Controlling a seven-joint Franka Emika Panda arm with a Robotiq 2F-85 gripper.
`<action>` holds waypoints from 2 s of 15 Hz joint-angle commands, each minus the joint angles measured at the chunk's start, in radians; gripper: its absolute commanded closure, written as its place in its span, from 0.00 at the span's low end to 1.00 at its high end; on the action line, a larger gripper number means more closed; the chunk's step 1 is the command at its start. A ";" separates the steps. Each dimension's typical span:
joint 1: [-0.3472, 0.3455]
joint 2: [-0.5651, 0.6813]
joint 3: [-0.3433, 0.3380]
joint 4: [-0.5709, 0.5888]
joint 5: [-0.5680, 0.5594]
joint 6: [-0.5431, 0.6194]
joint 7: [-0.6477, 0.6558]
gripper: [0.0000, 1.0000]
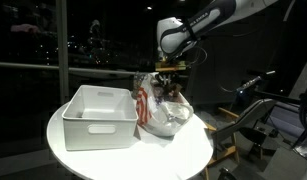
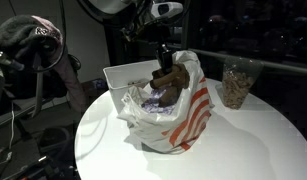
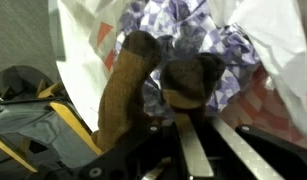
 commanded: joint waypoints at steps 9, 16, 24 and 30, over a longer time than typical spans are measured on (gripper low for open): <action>-0.027 0.001 0.002 -0.079 0.378 0.173 -0.368 0.88; -0.020 0.067 -0.091 -0.057 0.335 0.087 -0.266 0.89; 0.031 0.274 -0.110 0.002 0.312 0.238 -0.266 0.64; 0.121 0.148 -0.178 -0.049 0.163 0.111 -0.156 0.26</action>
